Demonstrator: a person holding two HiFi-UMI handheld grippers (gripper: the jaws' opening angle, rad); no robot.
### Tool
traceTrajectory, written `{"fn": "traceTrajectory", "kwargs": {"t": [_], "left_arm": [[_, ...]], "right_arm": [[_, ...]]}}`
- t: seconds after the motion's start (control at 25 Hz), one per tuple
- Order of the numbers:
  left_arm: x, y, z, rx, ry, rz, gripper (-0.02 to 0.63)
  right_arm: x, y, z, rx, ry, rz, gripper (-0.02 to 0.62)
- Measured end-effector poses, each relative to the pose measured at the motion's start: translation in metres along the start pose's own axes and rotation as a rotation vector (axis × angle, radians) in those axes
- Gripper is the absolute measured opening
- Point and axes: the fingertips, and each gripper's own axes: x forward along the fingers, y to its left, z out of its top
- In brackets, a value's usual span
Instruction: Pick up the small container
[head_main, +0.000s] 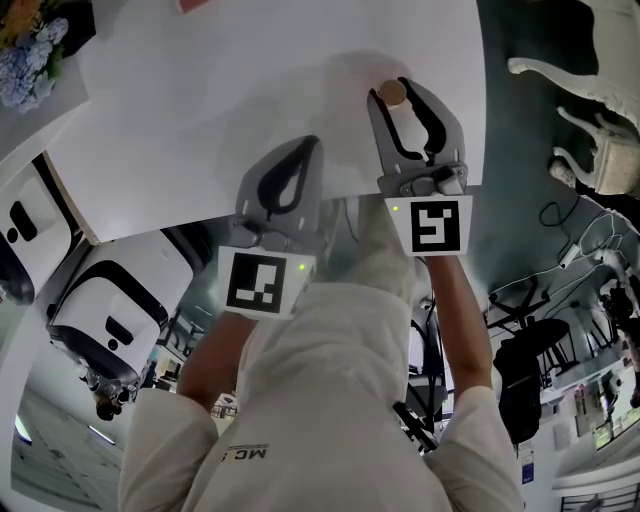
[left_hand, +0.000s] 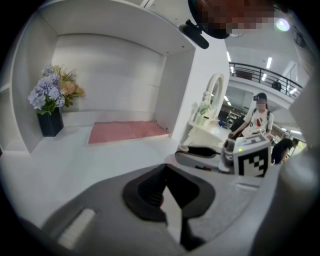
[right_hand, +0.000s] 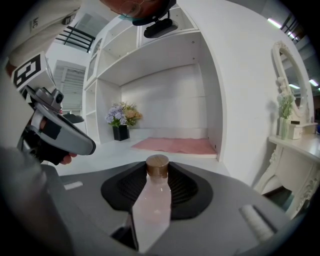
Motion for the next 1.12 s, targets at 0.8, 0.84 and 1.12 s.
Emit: {"fn": "traceTrajectory", "kwargs": {"t": [0.8,0.84,1.12], "left_arm": [[-0.006,-0.001,0.018,0.026,-0.019,-0.003,0.000],[-0.007,0.000,0.019,0.027,-0.018,-0.001,0.000],[-0.018,-0.004,0.030,0.049,-0.022,0.003,0.000]], "right_arm": [[-0.003,0.004,0.010,-0.002,-0.013,0.007,0.126],[-0.005,0.005,0.011,-0.003,-0.008,0.010,0.126],[-0.021,0.005,0.042,0.010,-0.013,0.023,0.126]]}}
